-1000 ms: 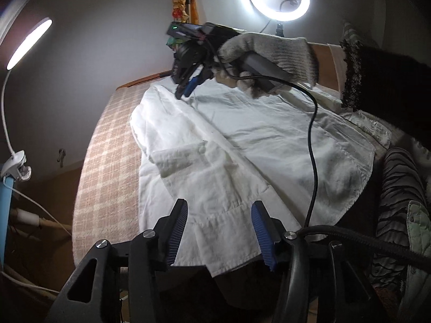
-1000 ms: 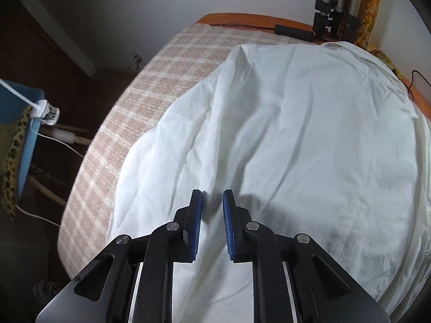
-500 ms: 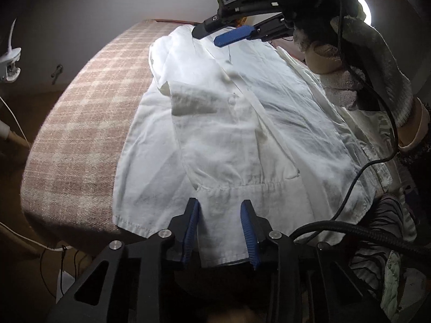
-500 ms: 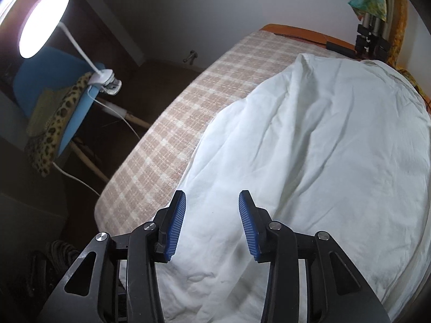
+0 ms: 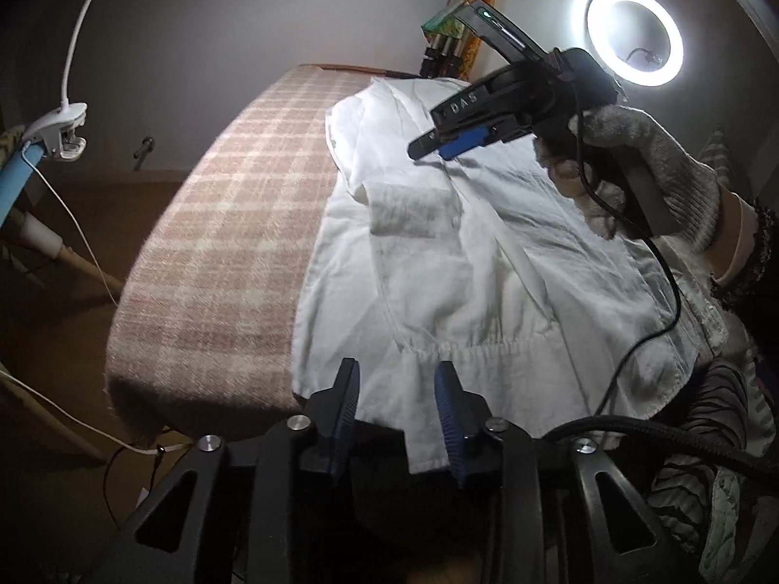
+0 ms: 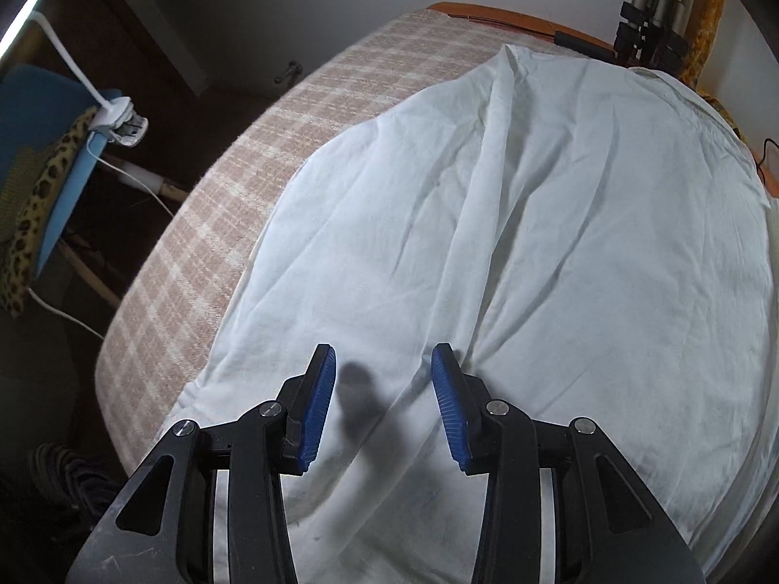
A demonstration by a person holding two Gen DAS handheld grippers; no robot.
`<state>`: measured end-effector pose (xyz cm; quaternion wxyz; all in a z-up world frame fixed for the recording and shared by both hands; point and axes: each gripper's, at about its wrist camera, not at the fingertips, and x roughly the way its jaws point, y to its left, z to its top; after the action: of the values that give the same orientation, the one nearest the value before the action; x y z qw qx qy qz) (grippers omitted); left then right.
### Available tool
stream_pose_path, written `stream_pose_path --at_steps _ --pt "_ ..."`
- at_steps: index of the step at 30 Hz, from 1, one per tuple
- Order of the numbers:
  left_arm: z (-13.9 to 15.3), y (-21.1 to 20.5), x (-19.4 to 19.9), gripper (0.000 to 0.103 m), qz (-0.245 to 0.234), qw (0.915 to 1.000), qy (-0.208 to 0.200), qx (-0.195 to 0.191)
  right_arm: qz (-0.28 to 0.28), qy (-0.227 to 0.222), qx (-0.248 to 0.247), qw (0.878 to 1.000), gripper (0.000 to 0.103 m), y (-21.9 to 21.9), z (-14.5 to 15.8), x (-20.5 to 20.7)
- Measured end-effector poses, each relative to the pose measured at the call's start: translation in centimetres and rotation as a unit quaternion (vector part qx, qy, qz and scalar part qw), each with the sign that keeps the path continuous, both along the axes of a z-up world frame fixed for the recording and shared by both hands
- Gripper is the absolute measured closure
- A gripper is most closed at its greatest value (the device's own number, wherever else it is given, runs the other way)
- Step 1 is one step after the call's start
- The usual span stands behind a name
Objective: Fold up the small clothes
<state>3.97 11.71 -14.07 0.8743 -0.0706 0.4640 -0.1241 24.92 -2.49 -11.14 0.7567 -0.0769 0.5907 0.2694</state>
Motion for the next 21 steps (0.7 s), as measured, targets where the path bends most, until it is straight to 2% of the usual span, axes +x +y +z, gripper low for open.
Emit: stream_pose_path --at_steps 1,3,4,6,7,12,19,21 --pt "0.2 0.4 0.4 0.060 0.011 0.9999 -0.006 0.001 0.001 0.000 -0.006 1.000 0.064 0.2 0.2 -0.1" --pt "0.1 1.2 1.5 0.044 0.027 0.9996 -0.005 0.000 0.002 -0.002 -0.010 1.000 0.063 0.5 1.0 0.0" --pt "-0.1 1.5 1.8 0.043 0.033 0.9995 -0.004 0.001 0.002 -0.002 -0.003 1.000 0.061 0.8 1.6 0.0" --pt "-0.7 2.1 2.6 0.043 0.037 0.9993 0.006 0.001 0.002 -0.002 0.019 1.000 0.046 1.5 3.0 0.1" --pt "-1.0 2.3 2.8 0.043 0.039 0.9992 0.009 -0.002 0.002 -0.003 0.027 1.000 0.042 1.9 3.6 0.1" --pt "-2.3 3.4 3.1 0.048 0.042 0.9968 0.039 -0.056 0.006 0.004 0.039 0.999 0.040 5.1 4.4 0.6" --pt "-2.7 4.2 2.7 0.060 0.045 0.9941 0.049 -0.086 -0.029 0.022 0.006 0.999 0.040 7.9 1.6 2.6" --pt "-2.7 4.4 2.8 0.068 0.044 0.9933 0.049 -0.094 -0.041 0.022 -0.010 0.999 0.040 8.2 0.8 3.2"
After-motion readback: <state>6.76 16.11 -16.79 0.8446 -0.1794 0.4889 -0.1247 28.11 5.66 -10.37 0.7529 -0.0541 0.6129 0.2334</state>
